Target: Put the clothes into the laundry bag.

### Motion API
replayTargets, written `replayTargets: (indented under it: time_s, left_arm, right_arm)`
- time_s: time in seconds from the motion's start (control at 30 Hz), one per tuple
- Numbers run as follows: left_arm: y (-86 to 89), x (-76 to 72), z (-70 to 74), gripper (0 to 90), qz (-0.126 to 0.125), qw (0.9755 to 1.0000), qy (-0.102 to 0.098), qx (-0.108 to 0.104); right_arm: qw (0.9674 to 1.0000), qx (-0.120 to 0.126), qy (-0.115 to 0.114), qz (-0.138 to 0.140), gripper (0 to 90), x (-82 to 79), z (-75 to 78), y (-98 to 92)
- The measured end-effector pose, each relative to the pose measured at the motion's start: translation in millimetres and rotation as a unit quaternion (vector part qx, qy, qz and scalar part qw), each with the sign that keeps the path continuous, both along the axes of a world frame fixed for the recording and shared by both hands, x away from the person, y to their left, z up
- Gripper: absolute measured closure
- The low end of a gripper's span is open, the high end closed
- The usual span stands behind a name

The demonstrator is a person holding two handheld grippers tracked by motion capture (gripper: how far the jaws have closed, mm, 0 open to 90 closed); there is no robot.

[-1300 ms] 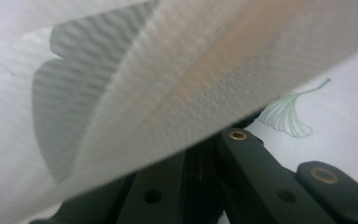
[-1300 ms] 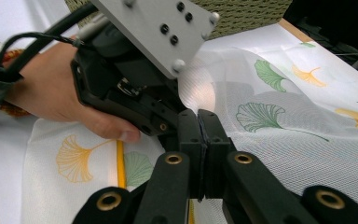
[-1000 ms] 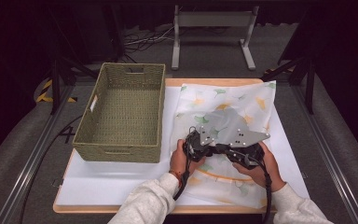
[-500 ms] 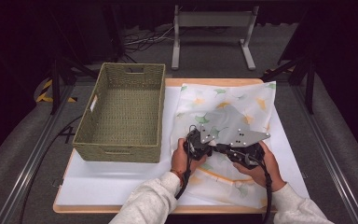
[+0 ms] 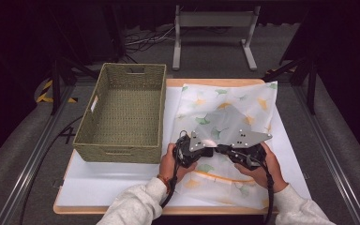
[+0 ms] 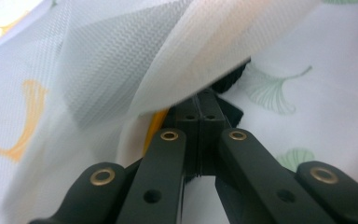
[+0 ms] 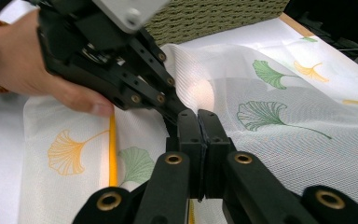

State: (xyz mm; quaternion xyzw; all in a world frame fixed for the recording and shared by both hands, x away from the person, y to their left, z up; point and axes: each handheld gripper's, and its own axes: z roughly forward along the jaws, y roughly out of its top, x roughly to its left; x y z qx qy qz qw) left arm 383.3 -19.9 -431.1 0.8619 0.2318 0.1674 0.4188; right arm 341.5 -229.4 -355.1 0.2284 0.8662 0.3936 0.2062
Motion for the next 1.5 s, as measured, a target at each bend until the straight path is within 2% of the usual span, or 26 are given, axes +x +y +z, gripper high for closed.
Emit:
replayTargets:
  time_s: [0.27,0.33,0.37,0.43,0.7,1.0,1.23,1.43,1.47,1.5]
  left_arm:
    - [25.8,-12.0,6.4,90.0,-0.011,0.9999,0.000,0.009]
    - [26.9,-14.5,6.6,90.0,-0.019,0.9997,0.000,0.014]
    - [26.7,-20.5,6.0,90.0,-0.024,0.9994,-0.005,0.025]
    - [27.1,-26.0,6.5,90.0,-0.029,0.9991,-0.010,0.030]
    - [37.8,-36.4,10.6,90.0,-0.031,0.9991,-0.013,0.025]
    - [56.6,-51.8,15.1,90.0,-0.040,0.9986,-0.012,0.033]
    - [81.2,-71.3,17.2,90.0,-0.048,0.9983,-0.014,0.030]
    - [108.1,-83.1,20.5,90.0,-0.037,0.9989,-0.022,0.019]
    - [108.1,-83.1,20.5,90.0,-0.037,0.9989,-0.022,0.019]
    - [116.8,-85.6,21.3,90.0,-0.030,0.9992,-0.022,0.016]
  right_arm:
    - [1.0000,0.003,-0.002,0.003,90.0,-1.9,2.8,0.2]
    - [1.0000,0.004,-0.002,0.005,90.0,-2.6,3.4,0.4]
    - [1.0000,0.006,-0.001,0.005,89.9,-3.1,3.8,0.5]
    - [1.0000,0.005,-0.004,0.007,90.0,-3.9,4.8,0.6]
    - [0.9999,0.007,-0.003,0.010,90.0,-5.3,6.2,0.3]
    - [0.9998,0.011,-0.001,0.017,89.9,-8.6,8.8,-0.2]
    - [0.9996,0.013,0.004,0.026,89.9,-10.8,10.8,1.6]
    - [0.9995,0.004,0.010,0.031,89.9,-10.5,9.8,3.3]
    - [0.9995,0.004,0.010,0.031,89.9,-10.5,9.8,3.3]
    - [0.9994,0.002,0.011,0.032,89.8,-10.6,9.4,3.7]
